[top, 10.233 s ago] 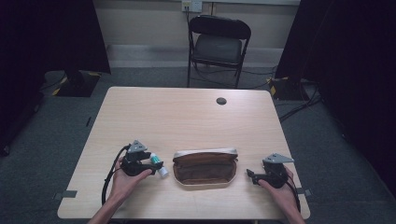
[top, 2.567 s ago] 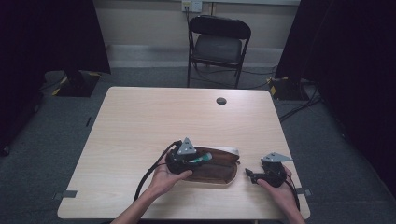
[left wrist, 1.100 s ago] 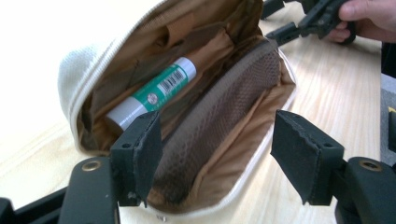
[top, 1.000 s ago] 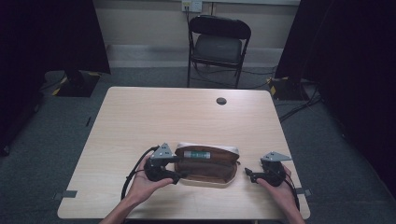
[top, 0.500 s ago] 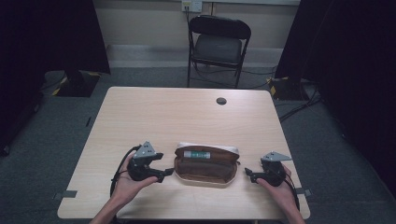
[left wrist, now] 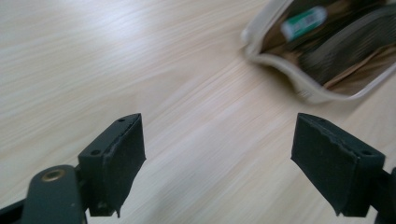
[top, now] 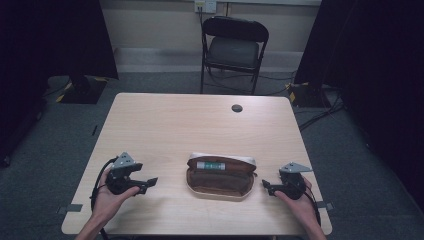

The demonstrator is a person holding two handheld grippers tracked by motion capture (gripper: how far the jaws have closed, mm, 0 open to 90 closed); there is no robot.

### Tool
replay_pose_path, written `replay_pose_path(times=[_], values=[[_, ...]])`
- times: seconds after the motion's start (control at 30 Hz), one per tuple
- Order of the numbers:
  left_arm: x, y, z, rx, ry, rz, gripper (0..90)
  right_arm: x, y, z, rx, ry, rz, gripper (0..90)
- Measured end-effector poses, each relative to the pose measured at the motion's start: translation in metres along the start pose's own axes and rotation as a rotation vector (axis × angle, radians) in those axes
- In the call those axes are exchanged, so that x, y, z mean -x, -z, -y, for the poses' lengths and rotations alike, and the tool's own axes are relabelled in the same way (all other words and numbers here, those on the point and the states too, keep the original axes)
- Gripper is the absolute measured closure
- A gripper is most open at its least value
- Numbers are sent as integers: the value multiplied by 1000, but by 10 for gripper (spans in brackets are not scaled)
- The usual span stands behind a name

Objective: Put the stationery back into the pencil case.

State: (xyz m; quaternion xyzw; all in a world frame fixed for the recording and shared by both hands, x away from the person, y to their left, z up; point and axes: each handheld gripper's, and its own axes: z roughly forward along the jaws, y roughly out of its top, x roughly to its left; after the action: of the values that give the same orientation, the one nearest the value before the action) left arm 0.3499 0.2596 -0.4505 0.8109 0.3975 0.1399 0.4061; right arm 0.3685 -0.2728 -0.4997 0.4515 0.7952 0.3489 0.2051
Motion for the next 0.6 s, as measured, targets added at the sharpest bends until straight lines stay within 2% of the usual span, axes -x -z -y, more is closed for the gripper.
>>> replay_pose_path(times=[0.17, 0.2, 0.23, 0.27, 0.3, 0.37, 0.4, 0.43, 0.47, 0.5, 0.6], values=[[-23, 0, 18, -29, 75, -47, 170, 0, 0, 0, 0, -1, 1, 171], [-29, -1, 23, -62, 87, -72, 170, 0, 0, 0, 0, -1, 1, 171], [-29, -1, 23, -62, 87, -72, 171, 0, 0, 0, 0, -1, 1, 171], [-30, -2, 26, -65, 90, -92, 171, 0, 0, 0, 0, -1, 1, 171], [-33, -3, 29, -80, 84, -107, 171, 0, 0, 0, 0, -1, 1, 171], [-36, -6, 34, -104, 98, -123, 175, 0, 0, 0, 0, -1, 1, 172], [-37, -8, 37, -103, 86, -155, 176, 0, 0, 0, 0, -1, 1, 172], [-37, -8, 37, -103, 86, -155, 173, 0, 0, 0, 0, -1, 1, 172], [-39, -13, 41, -121, 63, -176, 173, 0, 0, 0, 0, -1, 1, 171], [-40, -15, 45, -93, 42, -198, 142, 0, 0, 0, 0, -1, 1, 171], [-40, -17, 47, -67, 50, -200, 104, 0, 0, 0, 0, -2, 2, 171]])
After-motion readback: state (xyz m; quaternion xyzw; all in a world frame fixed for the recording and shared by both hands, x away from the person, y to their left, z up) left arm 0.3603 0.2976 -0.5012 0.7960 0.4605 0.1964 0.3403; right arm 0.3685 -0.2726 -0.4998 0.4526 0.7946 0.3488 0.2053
